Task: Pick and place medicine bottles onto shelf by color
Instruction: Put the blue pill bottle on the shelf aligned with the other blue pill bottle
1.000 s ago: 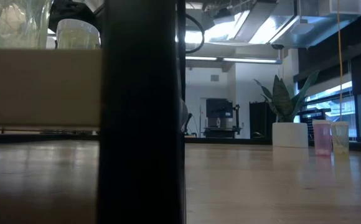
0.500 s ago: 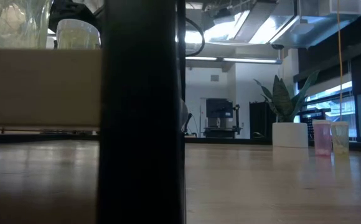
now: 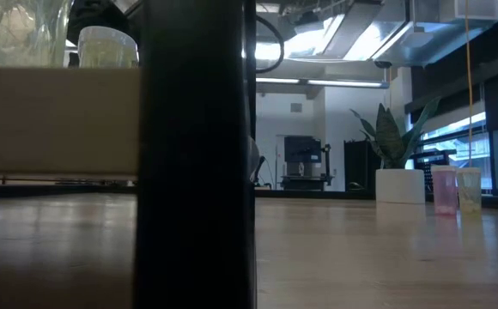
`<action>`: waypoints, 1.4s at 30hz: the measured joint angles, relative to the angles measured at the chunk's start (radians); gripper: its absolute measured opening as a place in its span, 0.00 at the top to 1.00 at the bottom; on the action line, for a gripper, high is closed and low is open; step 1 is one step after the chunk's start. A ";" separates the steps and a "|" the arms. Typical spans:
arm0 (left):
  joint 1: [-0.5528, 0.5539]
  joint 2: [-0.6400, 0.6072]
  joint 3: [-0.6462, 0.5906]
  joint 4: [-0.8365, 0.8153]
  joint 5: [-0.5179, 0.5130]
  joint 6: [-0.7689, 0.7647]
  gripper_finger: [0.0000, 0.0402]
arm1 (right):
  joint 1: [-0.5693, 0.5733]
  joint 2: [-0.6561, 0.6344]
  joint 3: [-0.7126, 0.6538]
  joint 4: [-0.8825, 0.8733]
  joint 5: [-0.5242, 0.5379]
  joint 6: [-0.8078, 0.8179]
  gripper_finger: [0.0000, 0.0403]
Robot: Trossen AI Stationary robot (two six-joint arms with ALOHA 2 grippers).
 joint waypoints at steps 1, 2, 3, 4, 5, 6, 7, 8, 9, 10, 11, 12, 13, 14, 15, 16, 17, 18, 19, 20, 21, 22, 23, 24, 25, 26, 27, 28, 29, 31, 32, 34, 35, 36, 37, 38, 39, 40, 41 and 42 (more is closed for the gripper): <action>0.000 0.000 0.000 0.002 0.000 0.000 0.67 | 0.000 0.000 0.000 0.000 0.000 0.000 0.42; 0.000 0.000 0.000 0.005 0.000 0.000 0.67 | 0.000 0.000 0.000 0.000 0.000 0.000 0.42; 0.000 0.000 0.000 0.008 0.000 0.003 0.68 | 0.000 0.000 0.000 0.000 0.000 0.000 0.42; 0.000 0.000 0.000 0.008 0.000 0.005 0.69 | 0.000 0.000 0.000 -0.001 0.000 0.000 0.42; 0.000 0.000 0.000 0.007 0.000 0.009 0.69 | 0.000 0.000 0.000 -0.002 0.000 0.000 0.42; 0.000 0.000 0.000 0.007 0.000 0.012 0.69 | 0.000 0.000 0.000 -0.003 0.000 0.000 0.42; 0.000 0.000 0.000 0.008 0.000 0.018 0.70 | 0.000 0.000 0.000 -0.005 0.000 0.000 0.42; 0.000 0.000 0.000 0.008 0.000 0.019 0.70 | 0.000 0.000 0.000 -0.006 0.000 0.000 0.42; 0.000 0.000 0.000 0.008 -0.001 0.019 0.70 | 0.000 0.000 0.000 -0.006 0.000 0.000 0.42; 0.000 0.000 0.000 0.008 -0.001 0.019 0.70 | 0.000 0.000 0.000 -0.006 0.000 0.000 0.42; 0.000 0.000 0.000 0.008 -0.001 0.019 0.70 | 0.000 0.000 0.000 -0.006 0.000 0.000 0.42; 0.000 0.000 0.000 0.008 -0.001 0.019 0.70 | 0.000 0.000 0.000 -0.006 0.000 0.000 0.42; 0.000 0.000 0.000 0.008 -0.001 0.019 0.70 | 0.000 0.000 0.000 -0.006 0.000 0.000 0.42; 0.001 0.000 0.000 0.008 -0.001 0.019 0.70 | 0.000 0.000 0.000 -0.006 0.000 0.000 0.42; 0.001 0.000 0.000 0.008 -0.001 0.019 0.70 | 0.000 0.000 0.000 -0.006 0.000 0.000 0.42; 0.001 0.000 0.000 0.008 -0.001 0.019 0.70 | 0.000 0.000 0.000 -0.007 0.000 0.000 0.42; 0.001 0.000 0.000 0.008 -0.001 0.019 0.70 | 0.000 0.001 0.000 -0.007 0.000 0.000 0.42; 0.001 0.000 0.000 0.008 -0.001 0.019 0.70 | 0.000 0.001 0.000 -0.008 0.000 0.000 0.42; 0.001 0.000 0.000 0.008 -0.001 0.019 0.70 | 0.000 0.001 0.000 -0.008 0.000 0.000 0.42; 0.001 0.000 0.000 0.008 -0.001 0.019 0.70 | 0.000 0.001 0.000 -0.008 0.000 0.000 0.42; 0.001 0.000 0.000 0.008 -0.001 0.019 0.70 | 0.000 0.001 0.000 -0.008 0.000 0.000 0.42; 0.001 0.000 0.000 0.008 -0.001 0.019 0.70 | 0.000 0.001 0.000 -0.009 0.000 0.000 0.42; 0.000 0.000 0.000 0.008 -0.001 0.019 0.70 | 0.000 0.001 0.000 -0.010 0.000 0.000 0.42; 0.000 0.000 0.000 0.008 -0.001 0.019 0.70 | 0.000 0.001 0.000 -0.011 0.000 0.000 0.42; -0.002 0.000 0.000 0.008 -0.001 0.019 0.70 | 0.000 0.001 0.000 -0.013 0.000 0.000 0.42; -0.002 0.000 0.000 0.008 -0.001 0.019 0.70 | 0.000 0.001 0.000 -0.015 0.000 0.000 0.42; -0.004 -0.004 0.000 0.006 0.000 0.019 0.70 | 0.000 0.001 0.000 -0.017 0.000 0.000 0.42; -0.007 -0.009 -0.001 0.004 -0.001 0.019 0.70 | 0.000 0.001 0.000 -0.018 0.000 0.000 0.42; -0.010 -0.015 -0.001 0.005 -0.001 0.018 0.70 | 0.000 0.001 0.000 -0.018 0.000 0.000 0.42; -0.017 -0.034 -0.001 0.001 -0.001 0.018 0.70 | 0.000 0.001 0.000 -0.019 0.000 0.000 0.42; -0.020 -0.043 -0.001 0.004 0.000 0.018 0.70 | 0.000 0.001 0.000 -0.019 0.000 0.001 0.42; -0.027 -0.071 -0.001 -0.010 0.000 0.017 0.70 | 0.000 0.001 0.000 -0.022 0.000 0.001 0.42; -0.032 -0.087 0.000 -0.016 0.000 0.015 0.70 | 0.000 0.001 0.000 -0.024 0.000 0.001 0.42; -0.037 -0.105 0.000 -0.037 -0.002 0.009 0.70 | 0.000 0.001 0.000 -0.026 0.000 0.001 0.42; -0.042 -0.123 -0.001 -0.053 -0.001 -0.002 0.70 | 0.000 0.001 0.000 -0.028 0.000 0.002 0.42; -0.048 -0.143 -0.001 -0.081 0.000 -0.009 0.70 | 0.000 0.001 0.000 -0.027 0.000 0.004 0.42; -0.055 -0.164 -0.001 -0.108 -0.001 -0.020 0.70 | 0.000 0.001 0.000 -0.028 0.000 0.004 0.42; -0.064 -0.188 -0.001 -0.133 -0.001 -0.033 0.70 | 0.000 0.001 0.000 -0.028 0.000 0.004 0.42; -0.074 -0.210 -0.001 -0.164 -0.002 -0.045 0.70 | 0.000 0.001 0.000 -0.028 0.000 0.004 0.42; -0.085 -0.231 0.000 -0.189 -0.002 -0.058 0.70 | 0.000 0.001 0.000 -0.028 0.000 0.004 0.42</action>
